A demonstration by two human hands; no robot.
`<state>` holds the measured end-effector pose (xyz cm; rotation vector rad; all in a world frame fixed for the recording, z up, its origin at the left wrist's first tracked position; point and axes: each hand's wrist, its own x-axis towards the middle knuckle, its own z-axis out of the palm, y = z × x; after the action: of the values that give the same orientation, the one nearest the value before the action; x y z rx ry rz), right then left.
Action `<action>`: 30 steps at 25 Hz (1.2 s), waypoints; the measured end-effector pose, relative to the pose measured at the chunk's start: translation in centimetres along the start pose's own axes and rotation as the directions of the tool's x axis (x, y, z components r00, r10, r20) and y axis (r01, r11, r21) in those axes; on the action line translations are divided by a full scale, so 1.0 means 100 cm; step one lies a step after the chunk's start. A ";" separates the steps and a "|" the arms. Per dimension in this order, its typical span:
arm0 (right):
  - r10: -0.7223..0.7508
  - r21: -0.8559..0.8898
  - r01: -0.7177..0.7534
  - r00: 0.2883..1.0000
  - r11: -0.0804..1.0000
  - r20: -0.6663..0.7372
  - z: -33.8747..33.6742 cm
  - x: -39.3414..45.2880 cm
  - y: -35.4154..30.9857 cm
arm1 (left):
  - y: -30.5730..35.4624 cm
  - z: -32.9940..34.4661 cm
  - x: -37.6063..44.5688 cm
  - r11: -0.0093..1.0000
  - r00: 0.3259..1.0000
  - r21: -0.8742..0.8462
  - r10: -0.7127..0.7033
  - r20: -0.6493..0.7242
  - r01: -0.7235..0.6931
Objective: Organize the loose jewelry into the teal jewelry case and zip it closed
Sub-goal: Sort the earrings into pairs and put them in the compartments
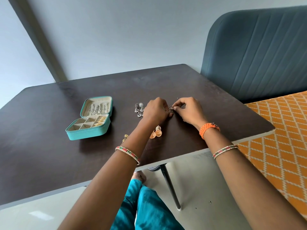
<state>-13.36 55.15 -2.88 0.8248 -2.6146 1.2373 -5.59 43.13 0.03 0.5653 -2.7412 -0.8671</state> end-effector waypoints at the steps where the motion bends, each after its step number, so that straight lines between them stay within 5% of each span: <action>1: -0.003 -0.010 0.003 1.000 1.000 -0.006 0.001 0.000 0.000 | 0.000 -0.001 0.000 1.000 1.000 -0.010 0.003 0.005 -0.003; 8: 0.002 -0.046 -0.004 0.999 0.999 -0.050 0.003 0.002 0.002 | -0.004 -0.006 -0.004 0.958 0.999 -0.281 -0.048 0.015 0.050; 11: 0.006 0.023 -0.006 1.000 1.000 -0.017 0.003 0.002 0.004 | -0.005 -0.009 -0.008 0.871 0.996 -0.482 -0.078 0.049 0.092; 15: 0.036 0.257 -0.035 0.999 0.966 0.001 -0.002 0.001 0.003 | 0.000 -0.018 -0.019 0.624 0.984 -0.762 -0.086 0.157 0.176; 19: 0.089 0.518 -0.104 0.995 0.849 0.054 -0.009 -0.007 -0.004 | -0.002 -0.024 -0.031 0.520 0.983 -0.834 -0.081 0.166 0.184; 25: 0.102 0.848 -0.275 0.961 0.454 0.257 -0.008 -0.037 -0.031 | -0.016 -0.037 -0.054 0.459 0.990 -0.877 -0.076 0.120 0.142; 30: 0.074 0.797 -0.242 0.967 0.554 0.243 0.001 -0.054 -0.057 | -0.025 -0.054 -0.078 0.427 0.997 -0.901 -0.062 0.055 0.076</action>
<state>-5.78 54.41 -0.92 0.8215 -2.1466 2.6546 3.84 41.76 2.27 0.4027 -1.7627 -2.1288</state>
